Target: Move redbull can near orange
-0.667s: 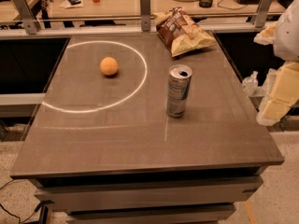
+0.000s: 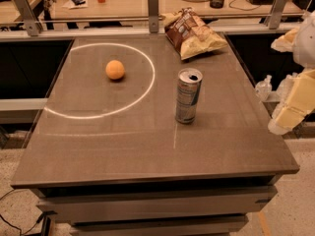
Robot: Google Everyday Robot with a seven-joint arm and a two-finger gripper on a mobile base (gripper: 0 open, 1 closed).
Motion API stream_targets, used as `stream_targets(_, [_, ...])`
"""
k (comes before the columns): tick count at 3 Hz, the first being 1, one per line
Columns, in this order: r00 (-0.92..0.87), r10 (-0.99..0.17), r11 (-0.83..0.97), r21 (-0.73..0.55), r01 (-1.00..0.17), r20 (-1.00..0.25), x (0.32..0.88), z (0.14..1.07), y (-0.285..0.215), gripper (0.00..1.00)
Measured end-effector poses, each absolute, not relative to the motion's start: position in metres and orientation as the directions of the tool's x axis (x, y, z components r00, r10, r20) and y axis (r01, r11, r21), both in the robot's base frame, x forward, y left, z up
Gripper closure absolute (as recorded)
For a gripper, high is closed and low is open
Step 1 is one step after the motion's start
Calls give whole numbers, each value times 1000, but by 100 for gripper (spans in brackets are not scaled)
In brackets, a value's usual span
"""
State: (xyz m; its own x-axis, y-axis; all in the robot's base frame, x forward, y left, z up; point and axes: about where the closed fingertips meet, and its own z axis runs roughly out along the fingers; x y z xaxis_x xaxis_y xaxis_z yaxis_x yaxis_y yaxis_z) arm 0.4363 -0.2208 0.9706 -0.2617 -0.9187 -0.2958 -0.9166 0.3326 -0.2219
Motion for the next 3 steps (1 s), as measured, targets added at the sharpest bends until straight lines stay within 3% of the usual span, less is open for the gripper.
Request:
stream_targets(1, [-329,-813,453,-167,-876,-481,430,934,-241,0])
stream_targets(3, [-214,-581,529,-164,-833,-785,432,880,-253,0])
